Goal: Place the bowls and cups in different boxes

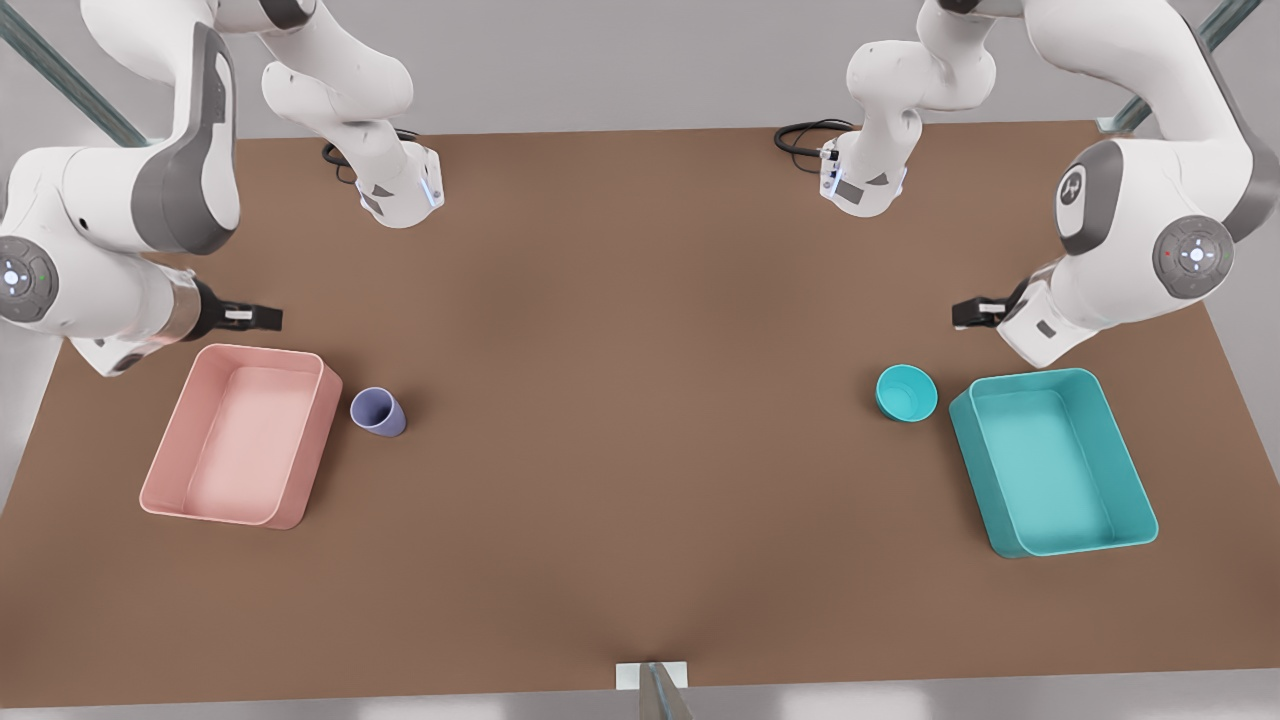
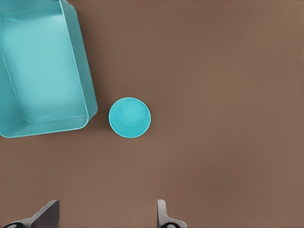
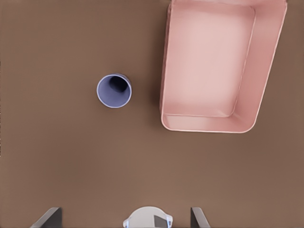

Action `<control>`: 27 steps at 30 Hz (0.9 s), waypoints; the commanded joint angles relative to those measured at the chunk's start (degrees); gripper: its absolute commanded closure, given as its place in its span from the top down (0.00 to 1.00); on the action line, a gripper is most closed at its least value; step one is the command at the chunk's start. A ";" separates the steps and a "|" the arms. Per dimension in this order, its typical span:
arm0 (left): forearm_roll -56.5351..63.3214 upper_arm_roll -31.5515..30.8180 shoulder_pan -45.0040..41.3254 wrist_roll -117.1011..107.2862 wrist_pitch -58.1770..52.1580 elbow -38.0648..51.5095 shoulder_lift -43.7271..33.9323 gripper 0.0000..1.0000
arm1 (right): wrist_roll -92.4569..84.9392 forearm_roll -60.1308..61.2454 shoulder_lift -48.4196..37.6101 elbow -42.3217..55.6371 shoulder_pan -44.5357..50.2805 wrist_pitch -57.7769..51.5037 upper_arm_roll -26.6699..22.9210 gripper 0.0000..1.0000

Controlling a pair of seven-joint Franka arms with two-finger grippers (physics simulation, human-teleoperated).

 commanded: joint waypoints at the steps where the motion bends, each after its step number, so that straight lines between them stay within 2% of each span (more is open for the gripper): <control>1: -0.05 0.02 0.03 -0.01 2.99 0.03 0.08 1.00 | 2.26 0.07 -0.03 -0.12 0.00 5.71 0.05 1.00; 2: -0.05 0.02 0.03 -0.10 2.90 0.03 0.34 1.00 | 2.34 -0.01 0.15 -0.03 0.09 5.71 0.05 1.00; 4: -0.05 0.02 0.03 -0.10 2.99 -0.06 0.34 1.00 | 2.87 0.16 6.12 0.93 2.63 7.11 0.05 1.00; 6: -0.13 0.02 0.03 -0.10 4.04 -1.20 0.87 1.00 | 3.22 0.69 8.85 -1.08 4.13 16.52 0.14 1.00; 8: 0.31 -2.27 -0.84 -0.01 20.90 -12.89 2.01 1.00 | 3.22 2.36 8.59 -7.67 4.04 27.67 0.14 1.00; 10: 3.56 -3.94 -2.69 -0.27 35.05 -20.09 5.53 1.00 | 3.14 4.12 7.45 -14.71 3.08 36.30 0.05 1.00; 12: 4.78 -4.03 -3.04 -0.19 42.70 -25.19 6.58 1.00 | 3.14 4.20 6.83 -19.01 2.20 41.12 0.05 1.00; 14: 9.88 -4.55 -2.95 -0.19 54.84 -33.10 8.34 1.00 | 3.40 4.64 7.62 -22.09 2.55 49.04 0.05 1.00; 17: 12.79 -4.55 -2.95 -0.27 57.13 -36.18 8.95 1.00 | 3.40 4.73 8.24 -25.34 2.29 52.82 -0.04 1.00; 27: 12.70 -4.64 -1.55 -0.45 58.09 -41.11 13.17 1.00 | 2.79 4.73 4.55 -38.52 1.41 54.93 -0.39 1.00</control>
